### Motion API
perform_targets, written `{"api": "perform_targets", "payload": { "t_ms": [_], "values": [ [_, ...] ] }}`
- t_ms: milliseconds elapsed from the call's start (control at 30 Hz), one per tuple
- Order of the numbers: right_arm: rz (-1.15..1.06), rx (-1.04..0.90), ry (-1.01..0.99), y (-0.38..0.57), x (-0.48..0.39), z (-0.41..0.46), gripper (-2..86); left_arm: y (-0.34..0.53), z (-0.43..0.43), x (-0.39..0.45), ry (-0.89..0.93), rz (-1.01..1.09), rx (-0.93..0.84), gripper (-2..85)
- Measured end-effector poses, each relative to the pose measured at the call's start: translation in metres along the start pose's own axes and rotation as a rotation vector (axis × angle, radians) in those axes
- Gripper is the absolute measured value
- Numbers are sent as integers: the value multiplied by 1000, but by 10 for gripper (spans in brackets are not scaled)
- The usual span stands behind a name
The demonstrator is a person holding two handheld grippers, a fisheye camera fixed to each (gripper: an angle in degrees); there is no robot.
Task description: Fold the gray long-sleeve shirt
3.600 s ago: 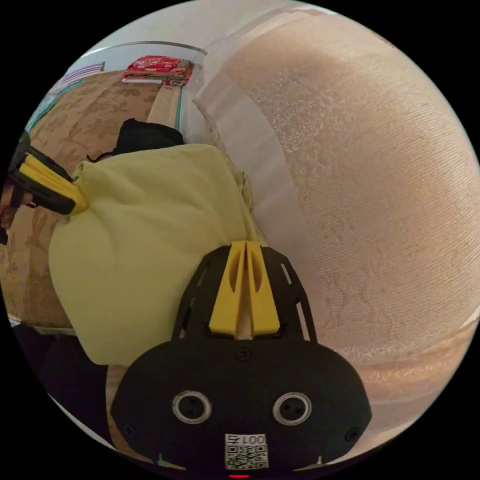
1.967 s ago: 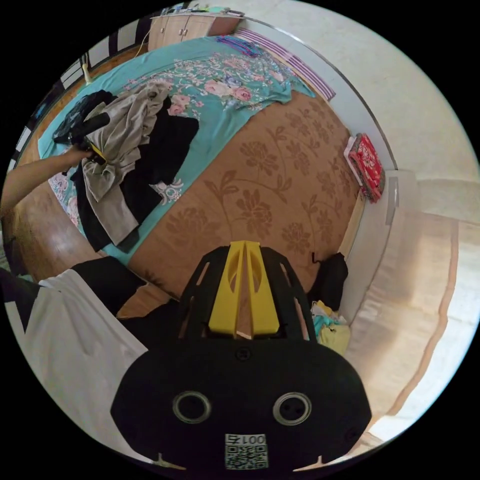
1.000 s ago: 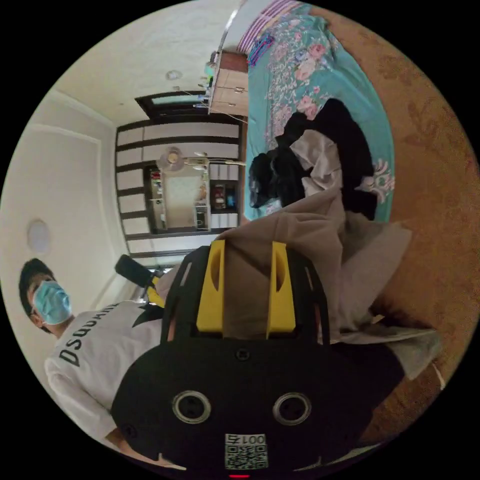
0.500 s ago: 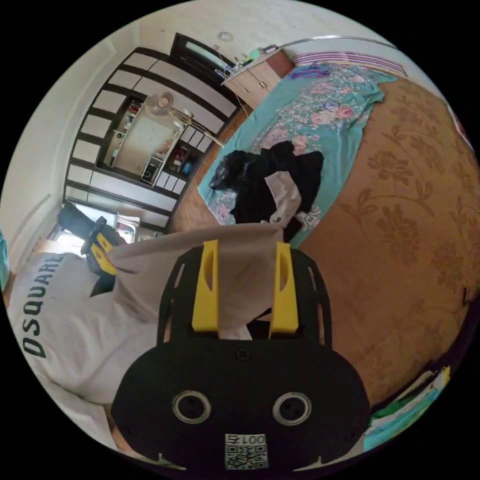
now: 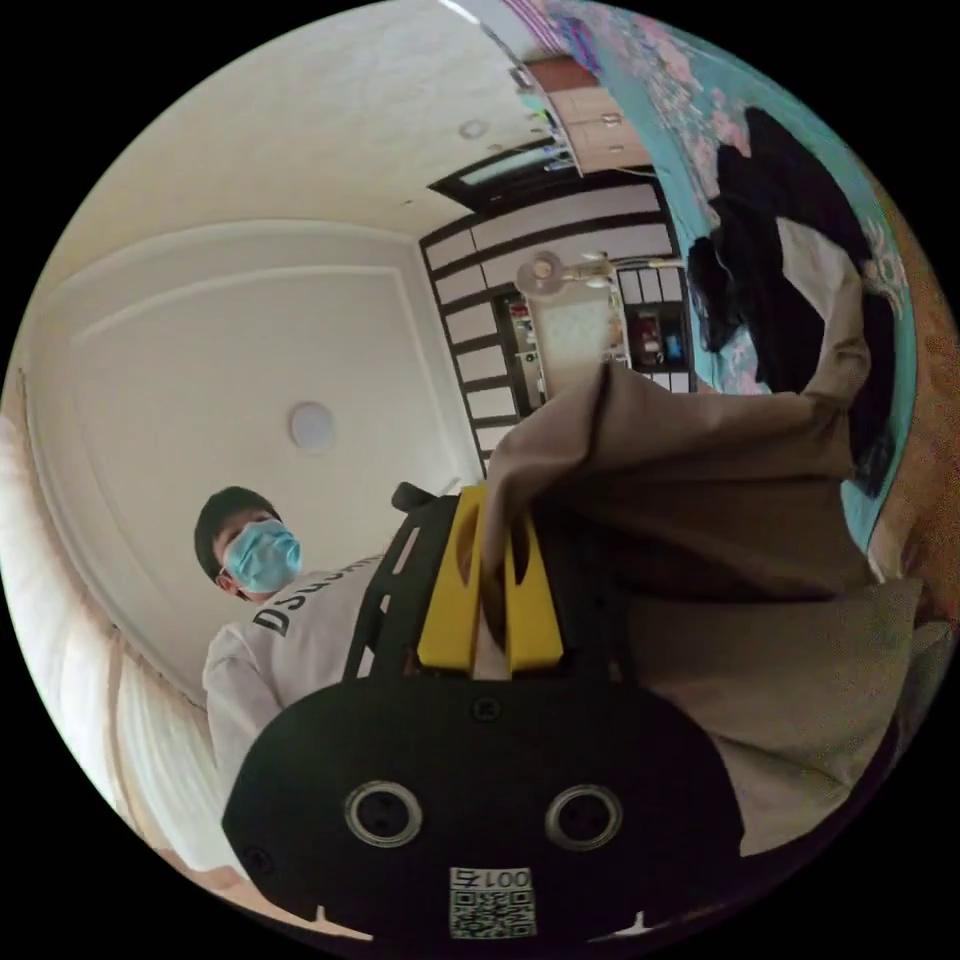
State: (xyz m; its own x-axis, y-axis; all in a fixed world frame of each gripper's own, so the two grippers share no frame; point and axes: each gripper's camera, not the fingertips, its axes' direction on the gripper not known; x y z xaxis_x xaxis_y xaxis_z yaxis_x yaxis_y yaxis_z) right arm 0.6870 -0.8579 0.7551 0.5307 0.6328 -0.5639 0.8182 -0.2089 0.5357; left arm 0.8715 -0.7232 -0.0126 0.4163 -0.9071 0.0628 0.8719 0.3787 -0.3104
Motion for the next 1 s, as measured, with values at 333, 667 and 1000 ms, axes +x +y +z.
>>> {"api": "perform_targets", "payload": {
  "t_ms": [333,667,1000],
  "values": [
    [-685,-699,723,-65,-351,168,-5,-44,-47,-2,-355,15,30,60],
    [-753,-1272,1126,7,-488,353,-4,-237,37,-4,-136,590,-84,128],
    [-759,-1320,1397,122,-593,407,-4,-320,151,35,640,830,-57,93]
  ]
}}
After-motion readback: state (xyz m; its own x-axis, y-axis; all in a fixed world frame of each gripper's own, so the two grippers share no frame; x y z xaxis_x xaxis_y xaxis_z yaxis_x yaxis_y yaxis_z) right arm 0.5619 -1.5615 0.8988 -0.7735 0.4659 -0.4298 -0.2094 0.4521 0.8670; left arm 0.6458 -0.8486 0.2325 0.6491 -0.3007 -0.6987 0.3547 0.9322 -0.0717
